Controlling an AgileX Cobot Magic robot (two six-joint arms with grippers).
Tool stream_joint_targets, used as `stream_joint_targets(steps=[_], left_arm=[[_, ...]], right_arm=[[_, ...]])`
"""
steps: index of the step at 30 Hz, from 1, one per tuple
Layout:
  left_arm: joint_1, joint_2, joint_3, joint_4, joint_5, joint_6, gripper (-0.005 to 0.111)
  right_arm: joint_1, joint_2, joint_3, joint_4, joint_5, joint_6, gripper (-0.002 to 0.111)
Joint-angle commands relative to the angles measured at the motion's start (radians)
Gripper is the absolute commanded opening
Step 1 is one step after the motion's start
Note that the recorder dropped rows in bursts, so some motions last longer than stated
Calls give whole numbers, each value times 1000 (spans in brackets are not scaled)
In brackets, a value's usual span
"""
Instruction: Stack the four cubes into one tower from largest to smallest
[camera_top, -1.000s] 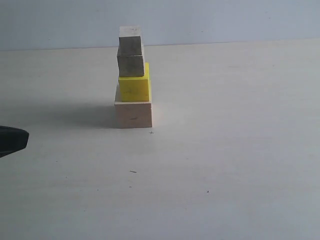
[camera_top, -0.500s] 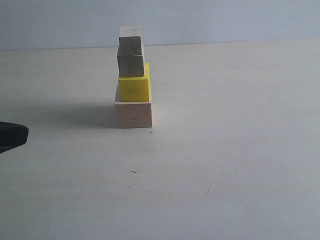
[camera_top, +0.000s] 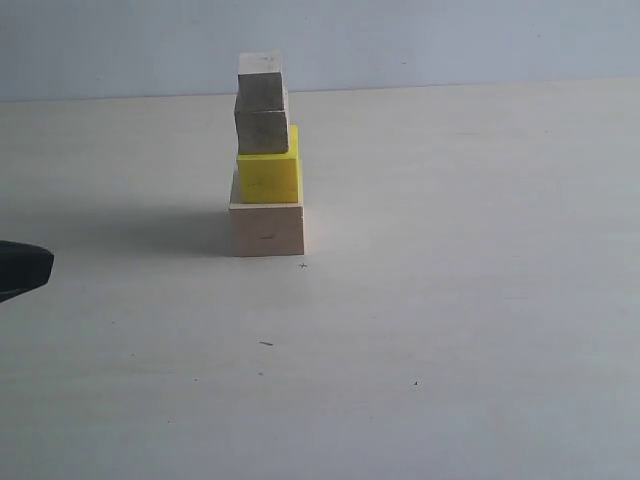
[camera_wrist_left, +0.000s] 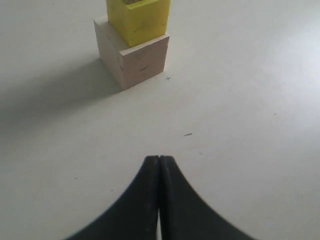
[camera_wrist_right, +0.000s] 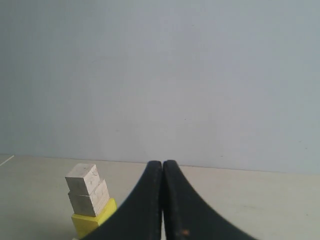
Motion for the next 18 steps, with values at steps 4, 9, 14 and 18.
stream_joint_targets(steps=[4,9,14,18], left_arm=[[105,-157,-1,108,-22,31,0],[327,-345,-1,108,-17,31,0],[512,-517,-1,98,-21,1,0],[582,-595,20,78,-20,1,0]], right_arm=[[2,-4,7,2,-2,0,0],[2,-4,7,2,-2,0,0],[2,-4,7,2,-2,0,0],[2,-4,7,2,-2,0,0]])
